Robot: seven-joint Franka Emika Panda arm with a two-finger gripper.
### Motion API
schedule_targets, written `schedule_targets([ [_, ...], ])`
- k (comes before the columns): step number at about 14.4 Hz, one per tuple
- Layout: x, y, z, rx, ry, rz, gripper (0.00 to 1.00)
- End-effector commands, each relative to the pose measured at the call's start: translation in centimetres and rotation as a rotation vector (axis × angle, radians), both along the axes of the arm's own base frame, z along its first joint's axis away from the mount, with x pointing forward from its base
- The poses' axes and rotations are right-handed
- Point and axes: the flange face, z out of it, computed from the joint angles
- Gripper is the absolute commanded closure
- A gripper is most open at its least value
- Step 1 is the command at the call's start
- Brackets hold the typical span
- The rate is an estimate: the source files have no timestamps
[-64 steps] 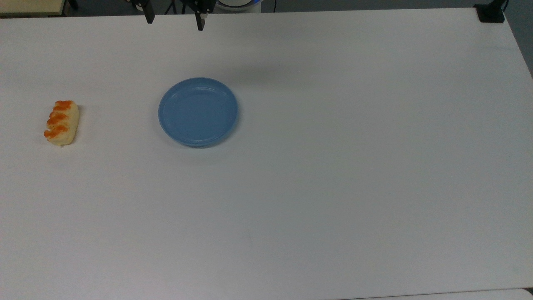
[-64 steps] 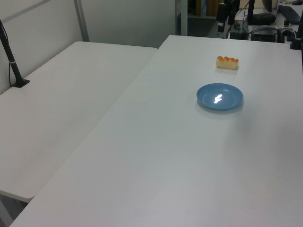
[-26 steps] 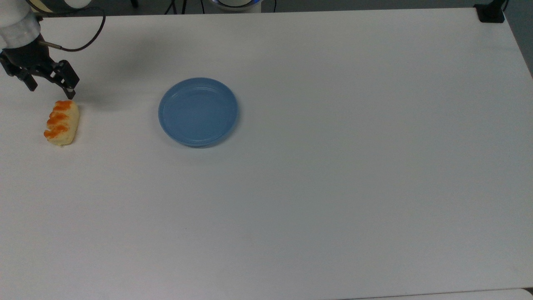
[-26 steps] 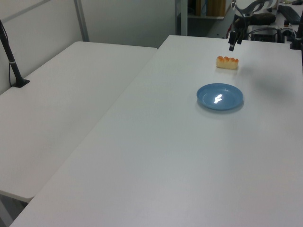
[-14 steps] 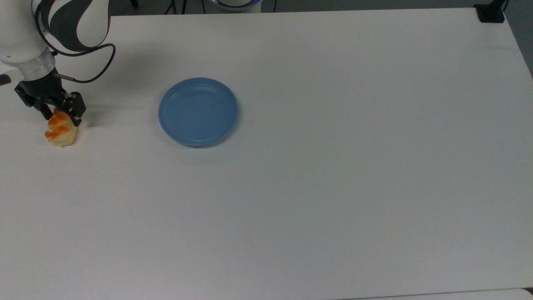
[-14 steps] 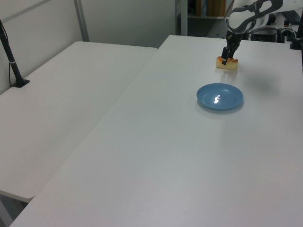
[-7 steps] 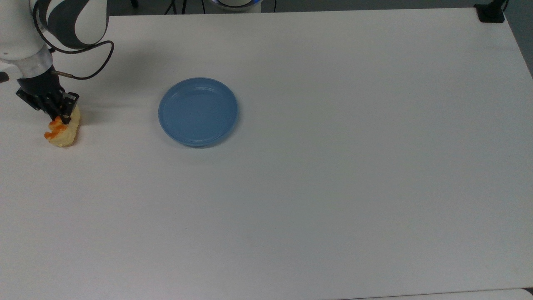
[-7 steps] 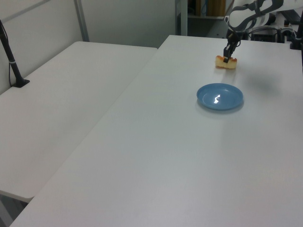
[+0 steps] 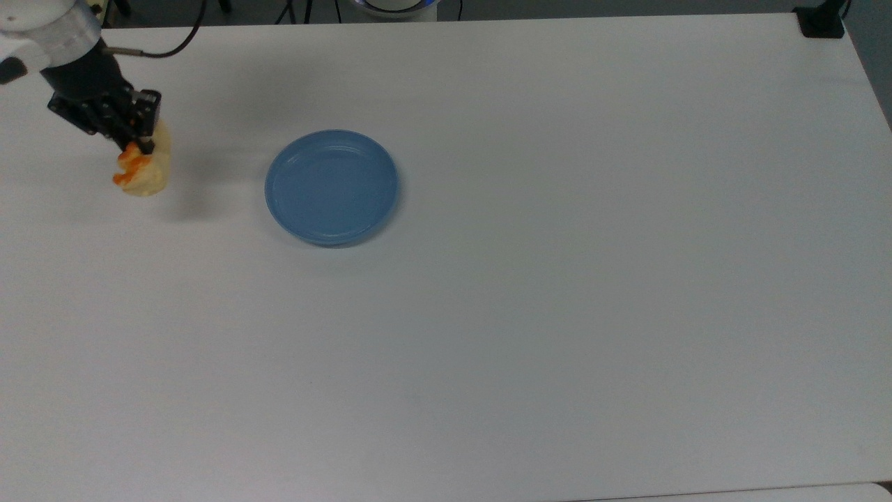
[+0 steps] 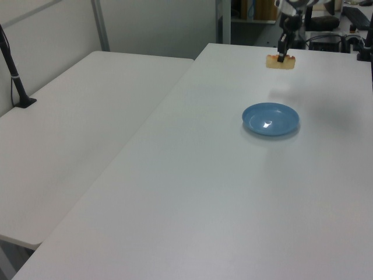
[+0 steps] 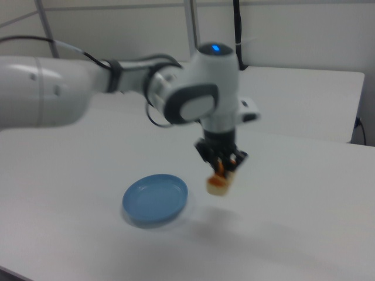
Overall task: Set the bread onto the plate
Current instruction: 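Lift the bread roll and carry it toward the blue plate, then lower the bread roll onto the blue plate and open the gripper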
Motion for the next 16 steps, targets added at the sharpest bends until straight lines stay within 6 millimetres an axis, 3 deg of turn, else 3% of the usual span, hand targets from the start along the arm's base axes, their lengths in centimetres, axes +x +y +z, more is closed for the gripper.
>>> schedule_targets([
  [1,-1.4,7.9,4.6,0.051,0.018,-0.001,0.76],
  [5,-2.7,16.0,5.8,0.083,0.063,-0.036,0.76],
  [8,-3.3,19.8,2.9,0.092,0.126,-0.049,0.76],
  [13,-3.0,21.6,-2.5,0.066,0.104,-0.058,0.75],
  [16,-1.5,21.9,-5.2,0.032,0.086,-0.085,0.75],
])
